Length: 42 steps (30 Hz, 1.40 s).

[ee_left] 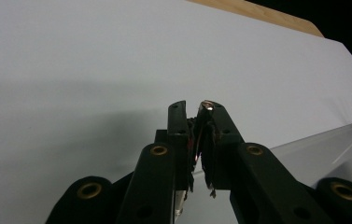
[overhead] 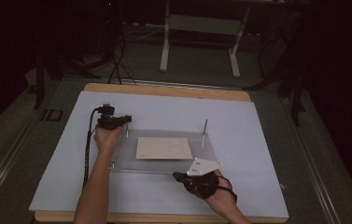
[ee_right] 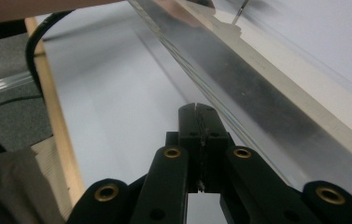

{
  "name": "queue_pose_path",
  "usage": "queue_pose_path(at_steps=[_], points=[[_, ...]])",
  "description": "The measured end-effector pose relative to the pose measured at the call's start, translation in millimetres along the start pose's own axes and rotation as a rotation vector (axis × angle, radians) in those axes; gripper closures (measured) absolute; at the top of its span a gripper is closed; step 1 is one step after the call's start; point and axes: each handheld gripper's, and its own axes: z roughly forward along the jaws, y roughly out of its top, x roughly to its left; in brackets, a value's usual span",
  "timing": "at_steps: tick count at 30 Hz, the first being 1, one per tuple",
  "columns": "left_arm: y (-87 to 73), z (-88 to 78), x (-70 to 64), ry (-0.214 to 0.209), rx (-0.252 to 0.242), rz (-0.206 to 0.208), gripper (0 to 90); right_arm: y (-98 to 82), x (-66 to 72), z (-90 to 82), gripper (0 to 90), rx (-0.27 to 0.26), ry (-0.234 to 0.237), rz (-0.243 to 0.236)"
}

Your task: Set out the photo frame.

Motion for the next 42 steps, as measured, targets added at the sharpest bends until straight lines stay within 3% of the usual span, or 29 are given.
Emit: queue_pose_path(at_steps=[5, 8, 11, 15, 16, 21, 30, 33, 34, 42], points=[[0.1, 0.4, 0.9, -0.007, 0.000, -0.010, 81.7, -3.6, -3.2, 5.1, 90.0, -0.028, -0.027, 0.043], [0.4, 0.0, 4.8, -0.037, 0.004, -0.029, 81.0, -1.0, -5.1, 3.1, 90.0, -0.060, -0.029, 0.068], [0.4, 0.0, 4.0, -0.035, 0.004, -0.022, 80.5, -0.7, -5.2, 3.1, 90.0, -0.063, -0.033, 0.063], [-0.3, -1.4, 7.8, -0.072, 0.007, -0.023, 77.2, -0.7, -5.3, 2.9, 90.0, -0.067, -0.033, 0.064], [-0.9, -3.4, 8.0, -0.072, 0.024, 0.010, 75.5, -0.3, -5.7, 2.7, 90.0, -0.069, -0.032, 0.066], [-2.0, -10.2, 7.2, -0.050, 0.033, 0.055, 70.2, 1.1, -6.5, 2.2, 90.0, -0.070, -0.032, 0.066], [-10.1, -39.9, 0.5, -0.014, -0.047, 0.166, 65.9, 5.1, -8.3, 0.6, 90.0, -0.078, -0.036, 0.066], [-13.6, -47.2, -0.8, -0.026, -0.075, 0.172, 65.3, 5.8, -8.7, 0.5, 90.0, -0.082, -0.038, 0.067], [-19.3, -54.9, -3.5, -0.039, -0.097, 0.207, 65.1, 6.4, -9.2, 0.0, 90.0, -0.084, -0.038, 0.070], [-36.5, -78.5, -8.1, -0.041, -0.145, 0.259, 62.1, 10.1, -11.9, -4.8, 90.0, -0.102, -0.041, 0.068]])
